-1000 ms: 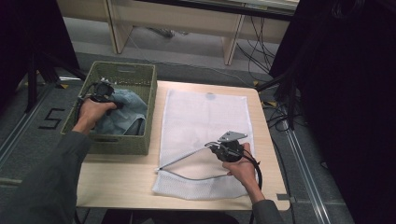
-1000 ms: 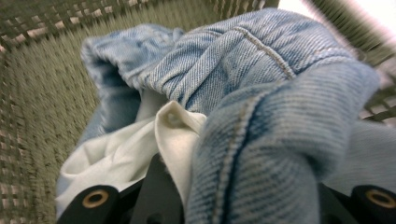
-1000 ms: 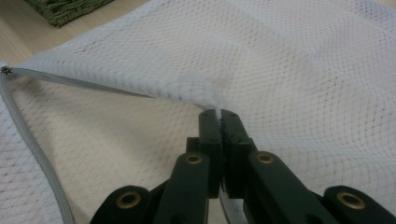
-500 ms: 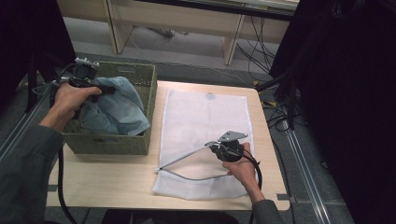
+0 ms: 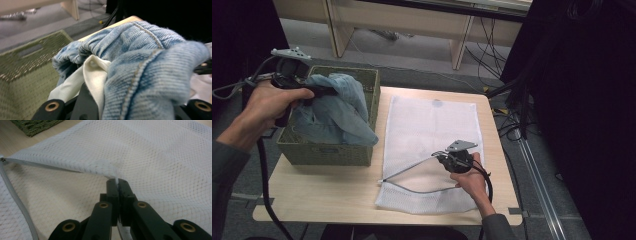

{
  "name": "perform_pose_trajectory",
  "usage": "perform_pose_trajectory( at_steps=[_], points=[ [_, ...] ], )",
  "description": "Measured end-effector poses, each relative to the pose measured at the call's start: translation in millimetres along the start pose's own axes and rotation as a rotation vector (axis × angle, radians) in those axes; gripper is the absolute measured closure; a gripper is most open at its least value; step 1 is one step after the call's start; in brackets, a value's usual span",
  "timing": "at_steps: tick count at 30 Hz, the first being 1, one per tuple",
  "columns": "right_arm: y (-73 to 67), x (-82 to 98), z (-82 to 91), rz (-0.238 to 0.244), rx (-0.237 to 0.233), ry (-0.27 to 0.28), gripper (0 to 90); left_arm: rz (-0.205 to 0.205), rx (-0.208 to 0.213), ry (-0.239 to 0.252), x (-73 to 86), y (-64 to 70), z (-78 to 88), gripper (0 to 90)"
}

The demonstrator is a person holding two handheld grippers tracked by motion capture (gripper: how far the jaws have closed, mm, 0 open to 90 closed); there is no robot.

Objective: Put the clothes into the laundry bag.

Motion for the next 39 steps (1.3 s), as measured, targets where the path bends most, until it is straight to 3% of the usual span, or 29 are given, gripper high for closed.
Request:
perform_pose_trajectory(
  at_steps=[2,3,4,7,10,11,15,16,17,23,24,25,27,28,29,34,39],
  points=[
    [0.2,0.2,0.1,-0.001,0.002,0.000,89.3,-0.009,0.016,0.017,-5.0,13.3,4.2,74.6],
    [0.3,-0.1,-0.2,-0.006,0.005,0.000,89.3,-0.042,0.043,0.027,-10.3,29.7,9.9,74.7],
    [0.3,-0.1,-0.2,-0.006,0.005,0.000,89.3,-0.042,0.043,0.027,-10.3,29.7,9.9,74.6],
    [0.2,0.3,-0.2,-0.003,0.003,0.000,89.3,-0.072,0.099,0.046,-21.0,58.1,19.5,74.7],
    [0.2,0.0,0.5,-0.004,0.001,-0.006,89.3,-0.158,0.104,0.053,-30.3,80.4,28.9,74.7],
    [0.1,0.1,0.6,-0.005,0.001,-0.006,89.3,-0.160,0.152,0.053,-33.3,95.7,32.6,74.6],
    [-0.3,-0.1,0.4,-0.010,0.002,-0.001,89.3,-0.152,0.208,0.082,-40.1,121.0,38.9,74.5],
    [0.9,-0.2,0.8,-0.003,0.002,-0.002,89.3,-0.150,0.243,0.076,-40.1,128.4,39.8,74.5],
    [2.7,-1.4,-0.7,0.015,0.011,0.020,89.3,-0.143,0.253,0.087,-41.0,132.9,39.7,74.4],
    [2.9,-0.5,-0.8,0.019,0.004,0.013,89.3,-0.143,0.329,0.082,-36.5,162.7,30.9,74.2],
    [4.1,-0.2,-0.8,0.035,0.001,0.013,89.3,-0.130,0.355,0.086,-36.3,168.3,29.6,74.2],
    [3.8,-0.2,0.3,0.025,-0.002,0.003,89.3,-0.119,0.366,0.098,-37.2,174.5,28.6,74.2],
    [4.0,0.2,0.5,0.016,-0.002,0.002,89.3,-0.075,0.430,0.107,-39.0,188.3,27.9,74.3],
    [6.8,-0.6,-1.0,0.042,0.003,0.021,89.3,-0.095,0.432,0.106,-40.2,194.5,27.2,74.2],
    [4.9,0.5,0.0,0.015,0.002,0.009,89.3,-0.113,0.454,0.105,-41.4,201.7,25.2,74.3],
    [7.2,-1.7,1.6,0.024,0.003,0.020,89.3,-0.090,0.495,0.086,-30.2,213.7,9.6,74.1],
    [7.3,-1.0,1.0,0.026,0.000,0.017,89.3,-0.032,0.505,0.090,-12.8,209.3,-10.6,74.0]
  ],
)
Point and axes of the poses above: each handheld gripper's, and its own axes: z roughly backward along the jaws, x roughly out of its underside, y roughly to its right, the point moved 9 cm from there along -z, roughly forward along the jaws, and after that the axes turned 12 degrees about y, right-handed, at the moved point
